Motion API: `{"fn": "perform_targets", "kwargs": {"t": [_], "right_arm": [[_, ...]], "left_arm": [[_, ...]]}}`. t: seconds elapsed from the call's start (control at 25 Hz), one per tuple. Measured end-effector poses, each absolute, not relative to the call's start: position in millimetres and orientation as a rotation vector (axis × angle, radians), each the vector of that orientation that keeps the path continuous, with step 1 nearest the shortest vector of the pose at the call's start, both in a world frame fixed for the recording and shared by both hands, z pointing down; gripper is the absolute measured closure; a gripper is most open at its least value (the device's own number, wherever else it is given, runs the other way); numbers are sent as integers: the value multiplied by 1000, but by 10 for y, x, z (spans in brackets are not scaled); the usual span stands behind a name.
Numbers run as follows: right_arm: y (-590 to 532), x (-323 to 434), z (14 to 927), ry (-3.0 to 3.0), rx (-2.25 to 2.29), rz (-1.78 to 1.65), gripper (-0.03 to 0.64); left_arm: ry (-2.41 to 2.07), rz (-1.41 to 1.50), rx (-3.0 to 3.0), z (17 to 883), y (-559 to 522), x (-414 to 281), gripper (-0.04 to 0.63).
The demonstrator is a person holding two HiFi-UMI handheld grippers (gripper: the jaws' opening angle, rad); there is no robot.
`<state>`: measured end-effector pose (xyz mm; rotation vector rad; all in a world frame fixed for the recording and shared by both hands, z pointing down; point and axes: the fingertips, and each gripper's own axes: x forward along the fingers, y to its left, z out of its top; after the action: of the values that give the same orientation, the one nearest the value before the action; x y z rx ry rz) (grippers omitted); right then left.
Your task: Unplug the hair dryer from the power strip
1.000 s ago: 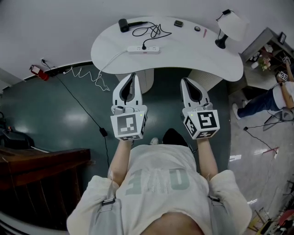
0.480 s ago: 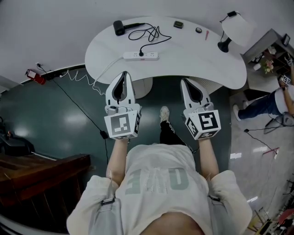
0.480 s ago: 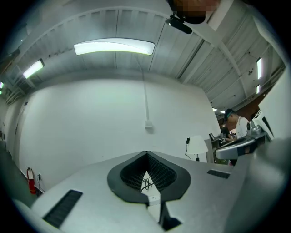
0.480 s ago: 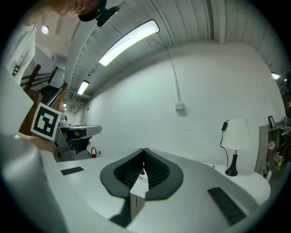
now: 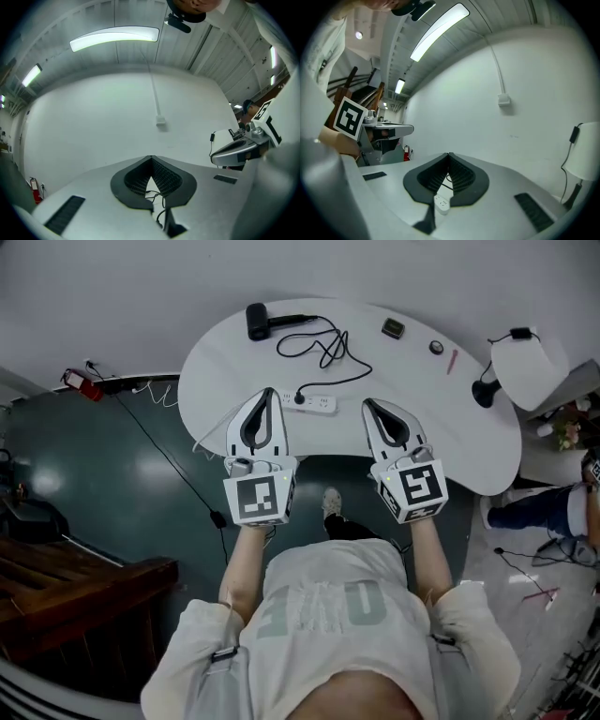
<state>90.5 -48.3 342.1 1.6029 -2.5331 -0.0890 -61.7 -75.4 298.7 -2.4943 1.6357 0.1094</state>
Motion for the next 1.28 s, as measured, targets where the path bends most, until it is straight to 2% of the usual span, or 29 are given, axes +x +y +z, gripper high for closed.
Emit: {"fn": "perform_targets", "kwargs": {"t": [0.4,1.12,1.16,1.2,1.24,1.28], "right_arm": [[-1299,811,3461,-2579,1268,-192,598],[-1461,744,3797,-2631,1108,17,595],[-1461,724,3836,-2636,1105,42,586],[-1456,691,3890,-2642,1087,69,527],[-1443,647,3959,-2644,1056,92,423],[-1419,596,4035,-2639,1018,110,400]], "left_arm": [[1704,98,-2476,2995,-1519,-293,583],[1579,-17,-2555,3186,-1860,-58,581],[1578,-25,-2559,3212,-1866,-73,581],[1578,-38,-2559,3246,-1875,-95,581],[1579,-52,-2557,3286,-1886,-119,581],[1581,-62,-2559,3323,-1894,-139,581]]}}
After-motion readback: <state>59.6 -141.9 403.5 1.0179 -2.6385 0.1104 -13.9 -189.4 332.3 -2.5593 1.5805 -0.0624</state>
